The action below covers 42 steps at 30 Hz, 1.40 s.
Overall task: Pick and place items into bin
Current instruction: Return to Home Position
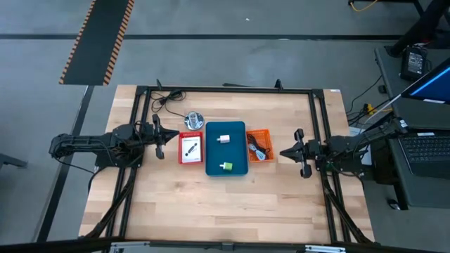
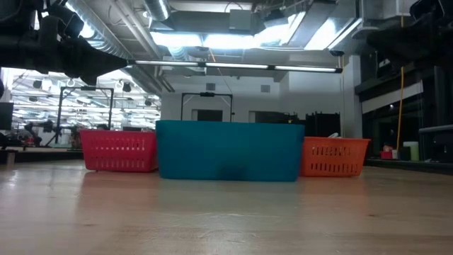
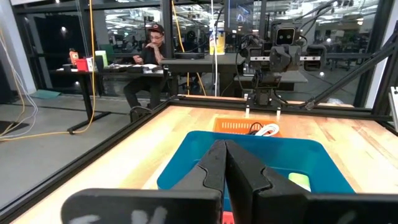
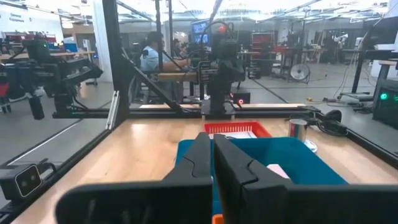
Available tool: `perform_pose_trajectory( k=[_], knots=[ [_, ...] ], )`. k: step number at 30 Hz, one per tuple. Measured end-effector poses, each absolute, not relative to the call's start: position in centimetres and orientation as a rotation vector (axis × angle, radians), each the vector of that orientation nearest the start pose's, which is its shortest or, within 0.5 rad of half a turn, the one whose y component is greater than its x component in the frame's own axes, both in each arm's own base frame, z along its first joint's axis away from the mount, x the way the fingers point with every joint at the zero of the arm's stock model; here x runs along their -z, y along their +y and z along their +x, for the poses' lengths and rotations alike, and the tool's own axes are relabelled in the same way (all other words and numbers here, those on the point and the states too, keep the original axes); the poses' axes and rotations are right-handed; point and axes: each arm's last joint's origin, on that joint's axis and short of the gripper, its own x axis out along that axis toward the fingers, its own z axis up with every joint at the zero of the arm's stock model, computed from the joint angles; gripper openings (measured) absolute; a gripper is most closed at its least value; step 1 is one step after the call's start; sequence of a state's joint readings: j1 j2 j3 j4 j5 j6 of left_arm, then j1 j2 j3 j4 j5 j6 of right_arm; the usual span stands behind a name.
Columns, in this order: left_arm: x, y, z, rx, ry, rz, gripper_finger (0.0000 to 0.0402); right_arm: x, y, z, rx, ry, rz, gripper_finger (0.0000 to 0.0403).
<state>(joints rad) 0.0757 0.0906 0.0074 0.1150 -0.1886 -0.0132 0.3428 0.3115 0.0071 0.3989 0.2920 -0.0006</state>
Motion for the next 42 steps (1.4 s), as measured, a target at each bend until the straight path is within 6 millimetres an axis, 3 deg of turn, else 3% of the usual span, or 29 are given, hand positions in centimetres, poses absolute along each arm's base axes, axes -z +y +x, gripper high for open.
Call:
perform_pose_trajectory(
  k=[13, 22, 42],
  knots=[
    [-17.0, 1.3, 10.2, -0.264, -0.034, -0.015, 0.0005, -17.7, 3.2, 11.1, -0.06, -0.09, 0.03, 0.0],
    [-17.0, 1.3, 10.2, -0.264, -0.033, -0.015, 0.0005, -17.5, 2.8, 10.0, -0.249, -0.081, 0.023, 0.0],
    [-16.9, 1.3, 10.2, -0.264, -0.025, -0.014, 0.0005, -16.9, 1.8, 9.6, -0.163, -0.041, -0.035, 0.0]
  ],
)
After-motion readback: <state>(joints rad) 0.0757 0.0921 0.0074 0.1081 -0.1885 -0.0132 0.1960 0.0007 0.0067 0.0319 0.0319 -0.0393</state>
